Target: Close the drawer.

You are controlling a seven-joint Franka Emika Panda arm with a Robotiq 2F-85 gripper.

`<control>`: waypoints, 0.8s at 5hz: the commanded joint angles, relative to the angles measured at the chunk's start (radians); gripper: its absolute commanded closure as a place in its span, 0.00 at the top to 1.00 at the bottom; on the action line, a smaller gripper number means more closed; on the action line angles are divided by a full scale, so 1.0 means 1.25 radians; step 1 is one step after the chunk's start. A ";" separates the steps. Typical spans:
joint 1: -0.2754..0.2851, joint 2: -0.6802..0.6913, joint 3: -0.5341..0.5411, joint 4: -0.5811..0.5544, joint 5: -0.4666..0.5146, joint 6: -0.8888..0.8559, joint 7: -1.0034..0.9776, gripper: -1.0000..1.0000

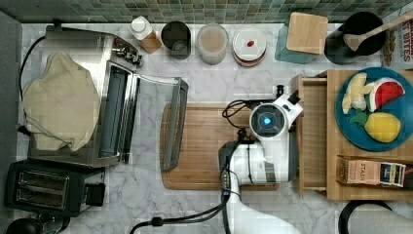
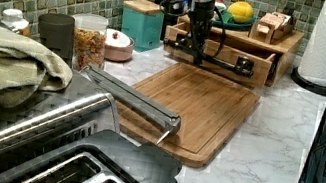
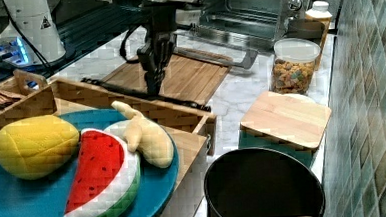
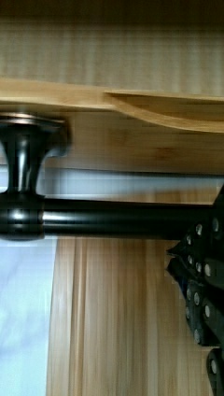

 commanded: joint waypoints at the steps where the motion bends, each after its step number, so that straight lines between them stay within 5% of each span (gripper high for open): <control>1: -0.177 0.073 -0.186 0.144 -0.049 0.049 -0.090 0.00; 2: -0.232 0.083 -0.150 0.199 0.092 -0.025 -0.315 0.00; 4: -0.219 0.084 -0.165 0.199 0.099 -0.024 -0.320 0.00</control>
